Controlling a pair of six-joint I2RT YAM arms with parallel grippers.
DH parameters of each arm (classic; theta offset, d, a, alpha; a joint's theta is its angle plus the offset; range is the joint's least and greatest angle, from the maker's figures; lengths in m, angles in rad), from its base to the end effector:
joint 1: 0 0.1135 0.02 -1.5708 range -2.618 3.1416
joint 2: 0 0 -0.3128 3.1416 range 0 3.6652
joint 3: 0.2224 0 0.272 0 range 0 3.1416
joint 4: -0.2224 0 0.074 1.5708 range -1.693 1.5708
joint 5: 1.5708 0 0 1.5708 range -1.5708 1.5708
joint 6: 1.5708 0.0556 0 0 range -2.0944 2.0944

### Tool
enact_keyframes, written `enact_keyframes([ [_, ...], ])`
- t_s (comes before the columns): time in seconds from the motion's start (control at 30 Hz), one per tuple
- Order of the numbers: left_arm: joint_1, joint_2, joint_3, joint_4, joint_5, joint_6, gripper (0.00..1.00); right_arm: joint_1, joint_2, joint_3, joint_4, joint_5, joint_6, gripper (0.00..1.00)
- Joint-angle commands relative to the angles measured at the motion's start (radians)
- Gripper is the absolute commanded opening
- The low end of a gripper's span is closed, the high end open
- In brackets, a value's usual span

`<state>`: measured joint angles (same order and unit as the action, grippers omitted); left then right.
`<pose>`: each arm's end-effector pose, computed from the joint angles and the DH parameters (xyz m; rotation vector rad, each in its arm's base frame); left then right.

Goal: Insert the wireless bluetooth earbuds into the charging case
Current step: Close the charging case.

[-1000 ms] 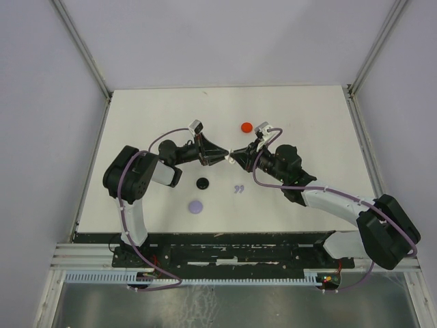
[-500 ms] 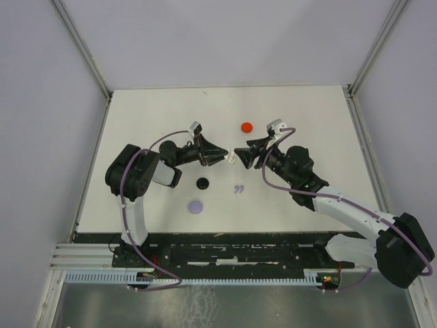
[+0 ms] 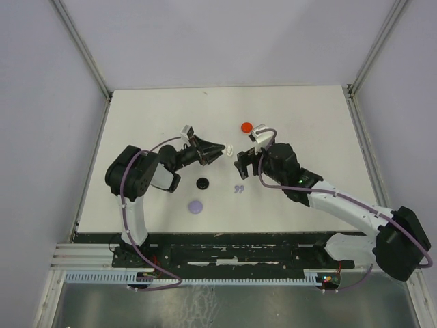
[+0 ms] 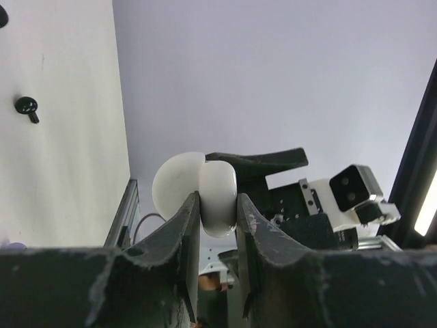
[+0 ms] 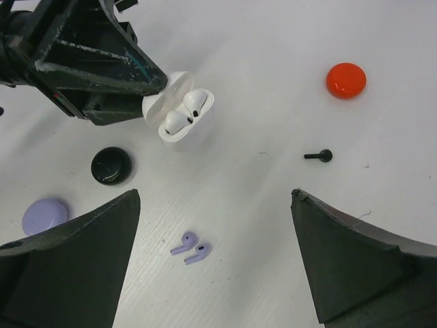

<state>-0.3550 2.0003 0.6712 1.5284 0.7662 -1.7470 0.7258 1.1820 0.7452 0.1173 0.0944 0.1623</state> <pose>0.3465 -0.1696 0.1772 -0.4438 1.8267 -2.1264 0.2204 0.1886 0.3045 -0.4711 1.8634 0.5143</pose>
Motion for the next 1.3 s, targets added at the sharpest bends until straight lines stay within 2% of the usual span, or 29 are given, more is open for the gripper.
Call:
enact_keyframes([
  [0.0, -0.006, -0.015, -0.039, 0.201, -0.136, -0.086, 0.03, 0.035, 0.048, -0.008, 0.067, 0.059, -0.062, 0.99],
  [0.23, -0.019, -0.027, -0.089, 0.201, -0.228, -0.134, 0.03, 0.045, 0.213, -0.177, 0.593, 0.025, -0.102, 0.99],
  [0.47, -0.021, -0.053, -0.122, 0.202, -0.238, -0.149, 0.03, 0.06, 0.399, -0.158, 0.803, 0.064, -0.122, 0.99],
  [0.87, -0.028, -0.072, -0.187, 0.202, -0.228, -0.138, 0.03, 0.061, 0.51, -0.105, 0.913, 0.15, -0.15, 1.0],
  [1.27, -0.027, -0.057, -0.192, 0.201, -0.228, -0.135, 0.03, 0.061, 0.448, -0.15, 0.923, 0.287, -0.214, 1.0],
])
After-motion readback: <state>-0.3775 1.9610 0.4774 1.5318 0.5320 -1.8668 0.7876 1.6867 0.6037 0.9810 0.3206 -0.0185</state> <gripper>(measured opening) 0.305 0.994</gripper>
